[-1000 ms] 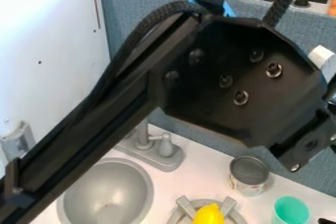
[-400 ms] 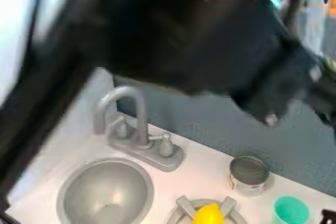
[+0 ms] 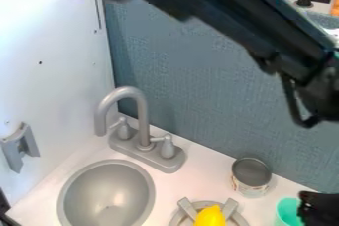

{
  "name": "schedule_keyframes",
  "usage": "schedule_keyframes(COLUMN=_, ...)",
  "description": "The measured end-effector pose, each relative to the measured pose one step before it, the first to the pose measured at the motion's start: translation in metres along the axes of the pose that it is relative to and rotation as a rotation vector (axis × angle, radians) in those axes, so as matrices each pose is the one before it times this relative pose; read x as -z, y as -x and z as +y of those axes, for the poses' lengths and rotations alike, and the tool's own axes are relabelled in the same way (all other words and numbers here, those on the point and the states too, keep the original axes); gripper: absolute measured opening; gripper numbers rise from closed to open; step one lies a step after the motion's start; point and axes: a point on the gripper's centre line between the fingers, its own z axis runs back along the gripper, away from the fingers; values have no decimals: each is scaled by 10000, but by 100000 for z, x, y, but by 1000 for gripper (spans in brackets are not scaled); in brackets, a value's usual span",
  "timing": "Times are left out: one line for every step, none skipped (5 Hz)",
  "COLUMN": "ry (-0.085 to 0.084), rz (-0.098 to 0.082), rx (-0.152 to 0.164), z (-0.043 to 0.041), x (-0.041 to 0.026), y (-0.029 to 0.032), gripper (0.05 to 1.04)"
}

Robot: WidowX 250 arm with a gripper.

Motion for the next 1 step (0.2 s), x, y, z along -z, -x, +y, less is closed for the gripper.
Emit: schedule_keyframes(ry=-1121, rz=210, rx=-277, z=2086, x=107, y=3316, gripper=1001)
